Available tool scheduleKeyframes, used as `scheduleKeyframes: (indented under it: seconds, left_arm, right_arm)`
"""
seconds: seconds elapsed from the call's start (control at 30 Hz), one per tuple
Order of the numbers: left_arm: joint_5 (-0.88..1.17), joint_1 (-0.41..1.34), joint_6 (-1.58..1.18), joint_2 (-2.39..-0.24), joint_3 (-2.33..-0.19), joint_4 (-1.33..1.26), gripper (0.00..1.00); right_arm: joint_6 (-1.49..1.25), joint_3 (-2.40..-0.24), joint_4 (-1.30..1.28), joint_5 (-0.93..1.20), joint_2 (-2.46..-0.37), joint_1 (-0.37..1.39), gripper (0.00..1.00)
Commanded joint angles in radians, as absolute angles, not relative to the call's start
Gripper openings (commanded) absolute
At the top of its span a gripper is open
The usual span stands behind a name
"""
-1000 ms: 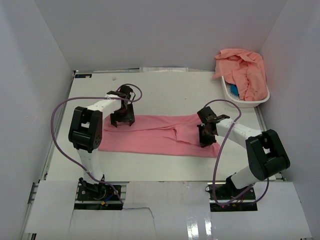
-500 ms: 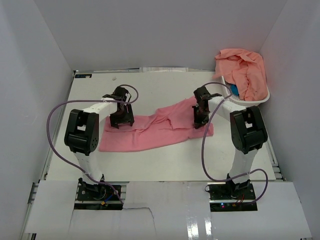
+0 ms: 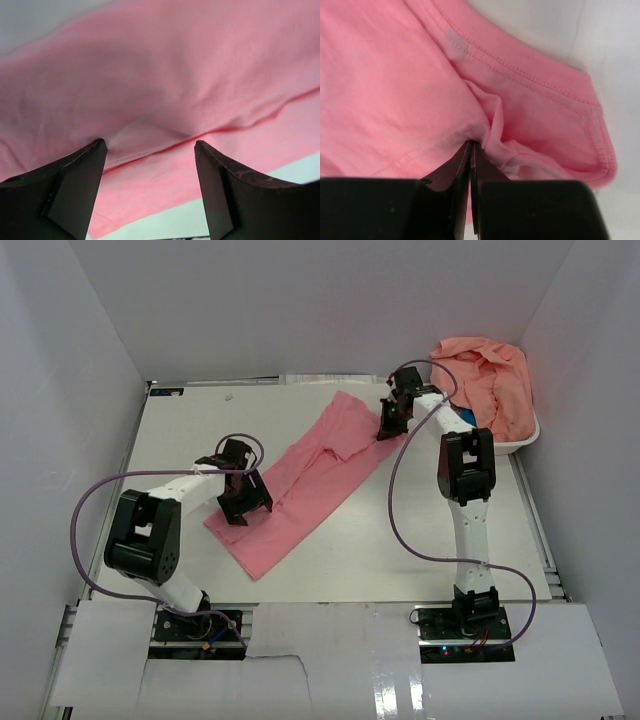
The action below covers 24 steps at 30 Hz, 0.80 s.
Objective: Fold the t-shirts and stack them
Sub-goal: Rotate the tshirt 90 degrees
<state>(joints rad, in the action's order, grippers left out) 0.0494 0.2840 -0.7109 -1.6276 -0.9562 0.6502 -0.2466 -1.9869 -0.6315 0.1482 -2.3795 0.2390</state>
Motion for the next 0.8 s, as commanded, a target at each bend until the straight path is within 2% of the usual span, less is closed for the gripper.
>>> scheduleKeyframes:
  seconds: [0.0,0.1,0.33,0.77]
  left_arm:
    - [0.133,0.348,-0.813,-1.592,-0.881,0.678,0.83]
    - [0.146,0.452,-0.870,-1.597,-0.851,0.664,0.84]
    - [0.235,0.699,-1.017,-1.680,-0.796,0.568,0.84]
    - [0.363,0.949,-1.161,-1.784,-0.848,0.456,0.85]
  right_arm:
    - [-0.216,-2.165,-0.687,0.205,-2.522,0.204,0.08]
    - [-0.222,-2.272,-0.683,0.258,-2.598,0.184,0.08]
    - [-0.264,-2.309,-0.597,0.386,-2.664,0.161,0.08]
    - [-0.333,-2.365,-0.491,0.468,-2.715,0.127,0.08]
